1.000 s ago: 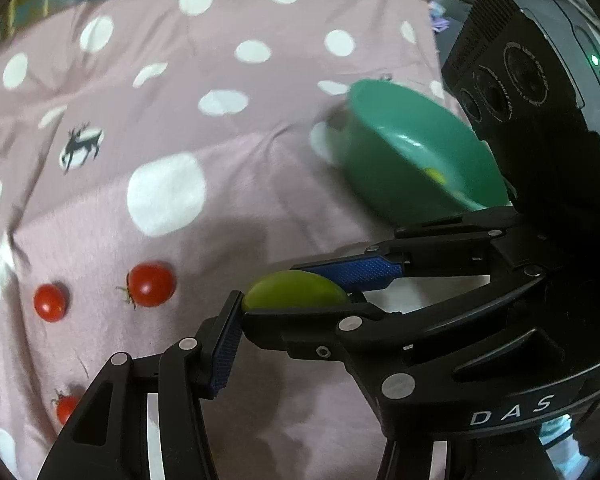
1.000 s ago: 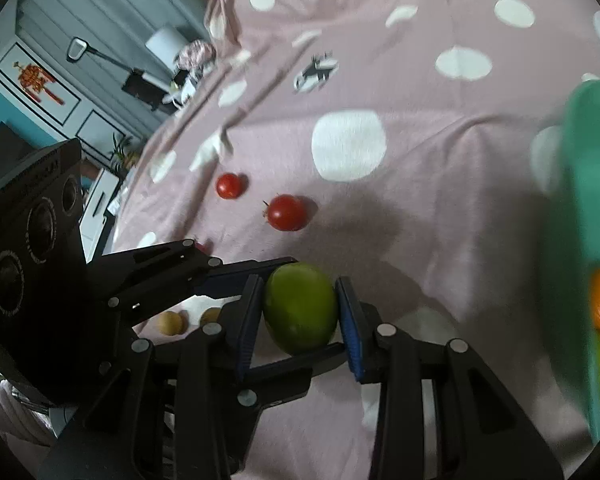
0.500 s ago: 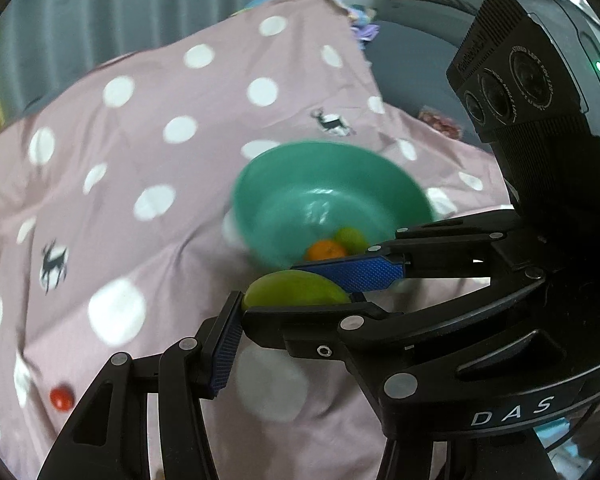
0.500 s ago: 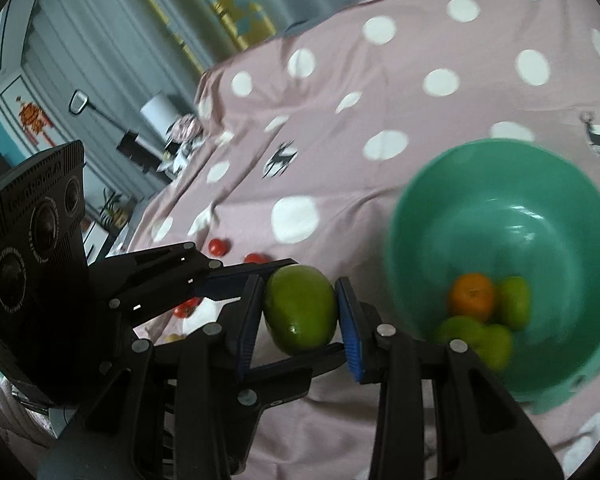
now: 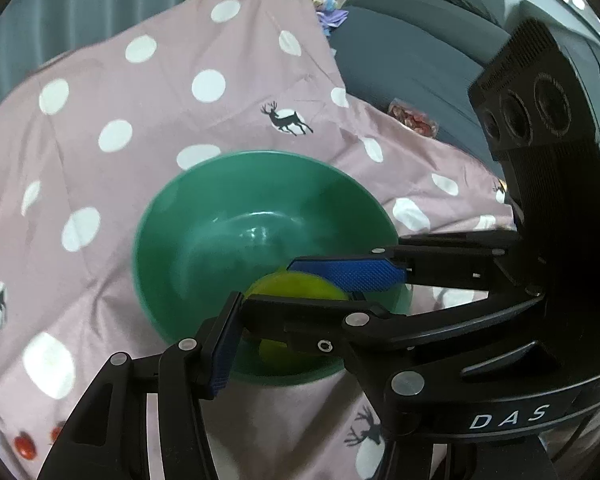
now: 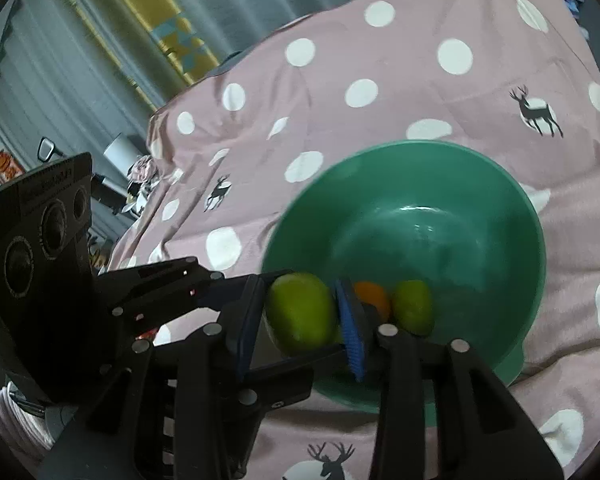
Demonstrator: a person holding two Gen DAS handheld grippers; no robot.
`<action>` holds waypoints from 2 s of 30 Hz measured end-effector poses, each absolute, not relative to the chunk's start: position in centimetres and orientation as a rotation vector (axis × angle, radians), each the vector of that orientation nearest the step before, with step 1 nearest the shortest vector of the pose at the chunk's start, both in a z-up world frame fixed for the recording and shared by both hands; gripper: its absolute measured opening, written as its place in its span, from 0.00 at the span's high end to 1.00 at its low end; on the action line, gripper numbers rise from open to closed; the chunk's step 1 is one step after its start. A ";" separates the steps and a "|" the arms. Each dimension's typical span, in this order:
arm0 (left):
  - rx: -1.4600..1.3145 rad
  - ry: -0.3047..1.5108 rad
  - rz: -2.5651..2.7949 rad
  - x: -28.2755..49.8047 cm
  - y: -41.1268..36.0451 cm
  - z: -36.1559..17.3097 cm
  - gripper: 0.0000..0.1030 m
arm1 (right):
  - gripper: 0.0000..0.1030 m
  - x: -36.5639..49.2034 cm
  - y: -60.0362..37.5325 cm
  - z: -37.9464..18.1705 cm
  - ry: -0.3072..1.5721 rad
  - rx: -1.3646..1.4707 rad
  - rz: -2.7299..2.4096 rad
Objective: Organize fruits
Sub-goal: 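Lift the plum with the left gripper and carry it over the teal bowl, then open the left gripper to drop the plum into the bowl, then move the left gripper toward a small yellow round fruit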
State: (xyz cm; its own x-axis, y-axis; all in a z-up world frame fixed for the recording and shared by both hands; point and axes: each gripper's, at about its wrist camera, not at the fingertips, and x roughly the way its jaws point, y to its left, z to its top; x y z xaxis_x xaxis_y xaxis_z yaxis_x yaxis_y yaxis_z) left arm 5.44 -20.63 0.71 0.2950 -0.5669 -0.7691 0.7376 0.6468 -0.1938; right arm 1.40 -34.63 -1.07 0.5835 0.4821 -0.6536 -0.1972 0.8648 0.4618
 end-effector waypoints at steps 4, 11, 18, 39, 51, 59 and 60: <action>0.211 0.923 -0.847 5.5 -20.9 0.4 0.38 | 0.45 1.4 -35.1 -1.8 0.858 0.391 0.359; 0.213 0.876 -0.784 3.9 -17.0 0.8 0.15 | 0.32 -0.7 -35.5 -0.5 0.781 0.407 0.317; 0.056 0.915 -0.624 3.3 -4.7 1.1 0.15 | 0.23 -3.5 -33.3 1.6 0.715 0.404 0.376; -0.003 0.983 -0.270 -5.8 11.0 -1.2 0.15 | 0.22 -1.9 -16.1 -3.7 0.987 0.208 0.707; 0.058 1.040 -0.293 -6.1 10.4 -2.4 0.15 | 0.23 -1.1 -10.8 -4.7 1.026 0.046 0.701; 0.108 1.062 -0.333 -5.4 8.6 -3.7 0.15 | 0.23 -1.3 -10.6 -5.8 1.044 0.005 0.673; 0.112 1.070 -0.336 -5.2 8.4 -4.0 0.15 | 0.23 -1.3 -10.4 -6.0 1.048 -0.003 0.673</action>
